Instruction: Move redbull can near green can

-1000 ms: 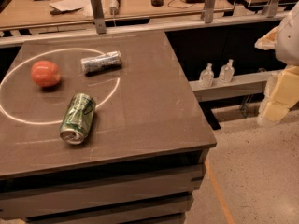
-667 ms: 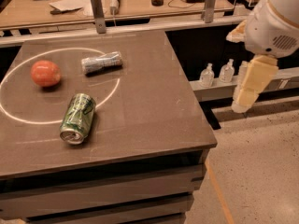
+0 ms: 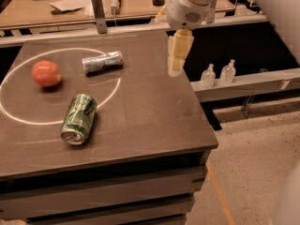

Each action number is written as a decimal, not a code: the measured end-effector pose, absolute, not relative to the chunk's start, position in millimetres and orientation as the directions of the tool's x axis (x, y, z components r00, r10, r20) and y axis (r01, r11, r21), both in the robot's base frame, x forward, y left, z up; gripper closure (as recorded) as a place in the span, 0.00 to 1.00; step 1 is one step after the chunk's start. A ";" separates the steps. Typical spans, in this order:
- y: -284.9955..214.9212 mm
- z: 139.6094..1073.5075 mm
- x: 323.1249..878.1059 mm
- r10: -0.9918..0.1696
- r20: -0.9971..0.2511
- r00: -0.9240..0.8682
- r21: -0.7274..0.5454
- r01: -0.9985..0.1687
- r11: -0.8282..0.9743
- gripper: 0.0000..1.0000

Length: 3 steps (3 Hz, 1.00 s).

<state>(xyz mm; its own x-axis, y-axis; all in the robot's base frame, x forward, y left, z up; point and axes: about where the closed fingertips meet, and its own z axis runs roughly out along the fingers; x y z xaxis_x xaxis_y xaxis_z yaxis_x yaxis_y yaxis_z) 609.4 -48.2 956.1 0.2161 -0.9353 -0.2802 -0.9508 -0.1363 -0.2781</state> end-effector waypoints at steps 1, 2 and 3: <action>6.4 945.3 651.8 -0.903 -0.322 0.285 -0.274 -0.941 -0.199 0.00; 57.5 928.5 683.6 -0.883 -0.352 0.311 -0.267 -0.937 -0.223 0.00; 88.4 910.7 704.1 -0.880 -0.372 0.295 -0.265 -0.942 -0.204 0.00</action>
Offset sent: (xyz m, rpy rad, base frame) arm 0.1112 0.1593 -0.0392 0.0916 0.0580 0.1480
